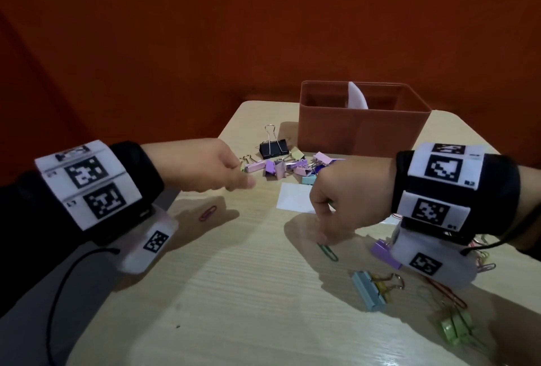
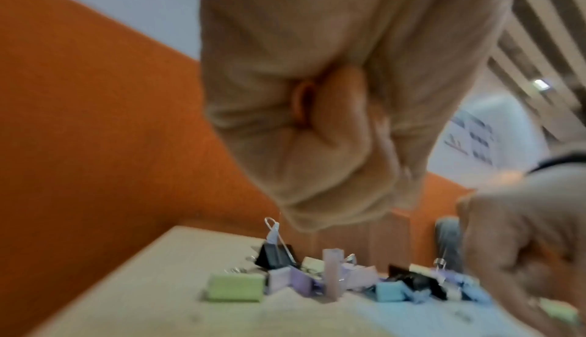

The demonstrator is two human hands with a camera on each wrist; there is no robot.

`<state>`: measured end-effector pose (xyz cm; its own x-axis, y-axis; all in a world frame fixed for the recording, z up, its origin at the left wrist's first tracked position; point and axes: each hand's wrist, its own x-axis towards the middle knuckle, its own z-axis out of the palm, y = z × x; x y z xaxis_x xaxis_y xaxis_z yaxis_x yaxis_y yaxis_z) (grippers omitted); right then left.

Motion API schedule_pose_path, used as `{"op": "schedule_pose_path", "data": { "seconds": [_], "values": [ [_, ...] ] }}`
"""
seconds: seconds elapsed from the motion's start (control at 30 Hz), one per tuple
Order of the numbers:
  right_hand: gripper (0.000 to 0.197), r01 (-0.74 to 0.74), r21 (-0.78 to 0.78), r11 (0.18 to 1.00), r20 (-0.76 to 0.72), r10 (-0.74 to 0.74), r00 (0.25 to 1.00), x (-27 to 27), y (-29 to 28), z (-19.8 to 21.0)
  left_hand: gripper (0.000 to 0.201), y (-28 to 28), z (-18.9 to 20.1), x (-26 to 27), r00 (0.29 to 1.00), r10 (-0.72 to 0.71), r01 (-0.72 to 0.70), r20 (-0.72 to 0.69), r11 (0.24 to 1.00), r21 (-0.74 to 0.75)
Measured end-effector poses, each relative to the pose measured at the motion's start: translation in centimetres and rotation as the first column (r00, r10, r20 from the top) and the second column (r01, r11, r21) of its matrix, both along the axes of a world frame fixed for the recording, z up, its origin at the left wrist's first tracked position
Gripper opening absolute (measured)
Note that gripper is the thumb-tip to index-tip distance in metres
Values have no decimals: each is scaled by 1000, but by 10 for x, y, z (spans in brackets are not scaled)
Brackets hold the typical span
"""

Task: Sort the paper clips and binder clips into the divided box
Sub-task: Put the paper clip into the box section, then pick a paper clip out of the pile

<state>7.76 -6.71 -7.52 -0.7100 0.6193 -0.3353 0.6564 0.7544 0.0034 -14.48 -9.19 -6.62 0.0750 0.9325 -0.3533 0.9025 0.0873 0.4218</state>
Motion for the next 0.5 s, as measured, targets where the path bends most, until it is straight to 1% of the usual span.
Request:
{"op": "schedule_pose_path", "data": {
  "seconds": [0.03, 0.07, 0.1, 0.17, 0.2, 0.27, 0.37, 0.43, 0.5],
  "values": [
    [31, 13, -10, 1000, 33, -13, 999, -1, -2, 0, 42, 0, -3, -2, 989, -28, 33, -146, 999, 38],
    [35, 28, -27, 999, 60, -27, 998, -2, -2, -1, 40, 0, -5, -4, 966, -40, 56, -255, 997, 56],
    [37, 38, -41, 998, 78, -35, 996, -3, -3, -2, 38, 0, -7, -5, 944, -44, 66, -328, 996, 56],
    [38, 57, -67, 996, 88, -51, 995, -5, -4, -3, 38, -2, -9, -4, 907, -49, 74, -419, 996, 44],
    [36, 64, -76, 995, 94, -56, 994, -6, -4, -4, 39, -2, -10, -5, 891, -54, 77, -450, 996, 33],
    [27, 54, -76, 996, 116, -45, 992, -10, -6, -3, 38, 0, -11, -6, 869, -67, 76, -491, 997, -1],
    [11, 18, -62, 998, 149, -8, 989, -15, -8, -3, 29, 2, -13, -6, 848, -94, 88, -522, 995, -37],
    [10, 5, -47, 999, 160, 3, 987, -16, -9, -4, 24, 3, -13, -4, 841, -120, 108, -528, 993, -53],
    [13, -10, 10, 1000, 158, 9, 987, -17, -12, -7, 27, 4, -14, -3, 834, -138, 121, -534, 990, -65]
  ]
}}
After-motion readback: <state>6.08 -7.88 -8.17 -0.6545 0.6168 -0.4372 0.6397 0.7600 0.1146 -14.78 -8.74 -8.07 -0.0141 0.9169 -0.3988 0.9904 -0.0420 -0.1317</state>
